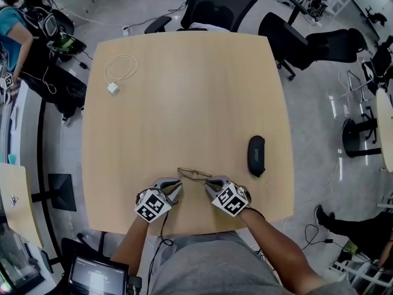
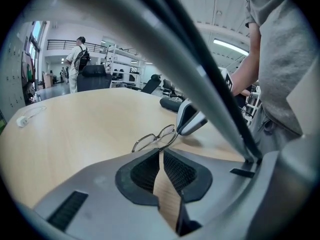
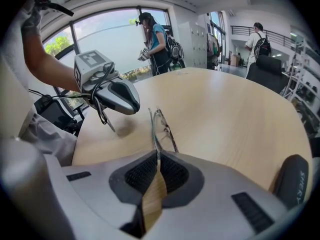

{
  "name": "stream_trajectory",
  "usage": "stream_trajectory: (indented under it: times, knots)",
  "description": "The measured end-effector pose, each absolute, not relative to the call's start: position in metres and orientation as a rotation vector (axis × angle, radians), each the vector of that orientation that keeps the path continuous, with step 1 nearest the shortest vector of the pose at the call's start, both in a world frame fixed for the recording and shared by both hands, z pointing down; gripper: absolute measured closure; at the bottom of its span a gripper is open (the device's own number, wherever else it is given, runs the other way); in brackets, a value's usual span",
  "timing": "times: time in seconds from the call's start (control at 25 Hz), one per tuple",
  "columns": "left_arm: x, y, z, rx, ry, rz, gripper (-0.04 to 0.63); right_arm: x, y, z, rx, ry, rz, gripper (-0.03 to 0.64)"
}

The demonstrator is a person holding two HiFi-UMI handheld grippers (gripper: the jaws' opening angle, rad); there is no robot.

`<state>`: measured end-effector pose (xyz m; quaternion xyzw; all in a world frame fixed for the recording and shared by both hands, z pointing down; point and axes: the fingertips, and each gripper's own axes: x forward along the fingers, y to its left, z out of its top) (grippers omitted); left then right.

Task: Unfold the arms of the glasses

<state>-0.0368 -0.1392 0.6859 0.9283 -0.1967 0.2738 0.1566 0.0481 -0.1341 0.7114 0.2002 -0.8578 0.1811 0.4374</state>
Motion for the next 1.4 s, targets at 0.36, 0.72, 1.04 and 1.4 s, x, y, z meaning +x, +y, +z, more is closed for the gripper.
stream_trajectory:
  times: [0.36,0.72,1.04,1.4]
  knots:
    - [-0.050,-0.157,0.701,2.680,-0.612,0.905,0.586,0.045,-0.130,0.708,0.363,-2.127,0.300,0.595]
    - [-0.042,-0.146,0.713,2.740,-0.400,1.031,0.586,0.049,-0.121,0.709,0.151,-2.066,0.098,0.595]
    - [-0.036,-0.134,0.715,2.751,-0.273,1.044,0.586,0.052,-0.126,0.711,0.147,-2.043,0.077,0.595]
    - [-0.031,-0.129,0.716,2.655,-0.410,1.020,0.586,0.055,-0.131,0.712,0.294,-2.025,0.156,0.594]
